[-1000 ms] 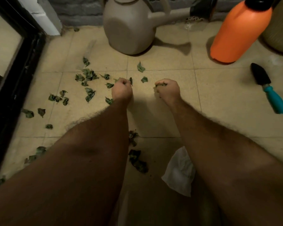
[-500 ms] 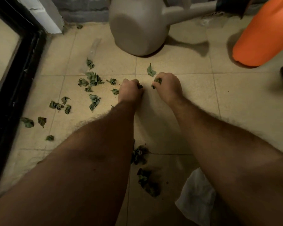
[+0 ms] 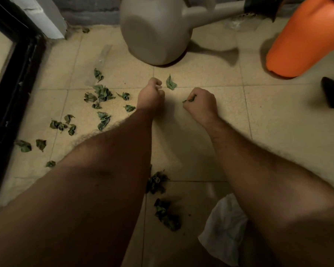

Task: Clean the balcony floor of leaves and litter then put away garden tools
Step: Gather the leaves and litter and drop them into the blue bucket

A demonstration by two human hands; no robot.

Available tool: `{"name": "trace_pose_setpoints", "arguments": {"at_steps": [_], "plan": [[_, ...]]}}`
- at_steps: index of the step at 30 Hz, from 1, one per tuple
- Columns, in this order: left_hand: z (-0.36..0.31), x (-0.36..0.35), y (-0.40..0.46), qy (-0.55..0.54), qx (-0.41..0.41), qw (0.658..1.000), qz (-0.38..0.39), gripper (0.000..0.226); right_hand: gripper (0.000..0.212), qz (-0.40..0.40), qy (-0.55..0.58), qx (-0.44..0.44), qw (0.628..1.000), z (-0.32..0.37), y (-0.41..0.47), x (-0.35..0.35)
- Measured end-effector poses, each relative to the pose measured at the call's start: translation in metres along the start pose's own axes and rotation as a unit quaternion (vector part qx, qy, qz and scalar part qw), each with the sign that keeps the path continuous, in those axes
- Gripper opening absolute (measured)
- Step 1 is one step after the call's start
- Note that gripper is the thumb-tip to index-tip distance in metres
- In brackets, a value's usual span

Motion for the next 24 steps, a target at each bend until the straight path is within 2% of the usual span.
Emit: {"name": "trace_pose_setpoints", "arguments": {"at_steps": [4,8,12,14,17,20,22,24], "plan": [[-0.02,-0.007,0.017,0.024,-0.027,0.999,0.012,0.046,0.006,-0.011,0.164,-0.069,0.984,-0.023,-0.003,0.017],[-0.036,-0.023,0.028,0.103,-0.046,0.992,0.049,0.062,0.015,0.024,0.291,-0.132,0.947,-0.037,-0.015,0.015],[-0.037,-0.039,0.034,0.188,-0.023,0.98,0.057,0.037,0.014,0.017,0.363,-0.212,0.907,-0.053,-0.026,0.016],[-0.04,-0.042,0.032,0.209,-0.012,0.976,0.054,0.036,0.012,0.008,0.393,-0.239,0.888,-0.057,-0.031,0.018],[-0.04,-0.047,0.019,0.231,0.015,0.97,0.076,0.041,0.011,0.006,0.393,-0.266,0.88,-0.062,-0.037,0.022],[-0.045,-0.054,0.001,0.277,-0.002,0.958,0.075,0.028,0.011,0.007,0.403,-0.278,0.872,-0.066,-0.043,0.027],[-0.045,-0.058,-0.013,0.24,-0.008,0.968,0.068,0.022,0.011,0.005,0.415,-0.272,0.868,-0.068,-0.045,0.03],[-0.039,-0.06,-0.026,0.124,0.013,0.991,0.053,0.022,0.01,0.001,0.436,-0.26,0.862,-0.068,-0.046,0.035]]}}
Point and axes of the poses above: each hand's wrist, its own y-axis towards the middle knuckle, its own x-axis out of the back of the hand, z = x × y, the point moved 9 cm from there along y, towards the middle knuckle, and after that the axes turned 4 degrees about y, right-handed, at the moved point
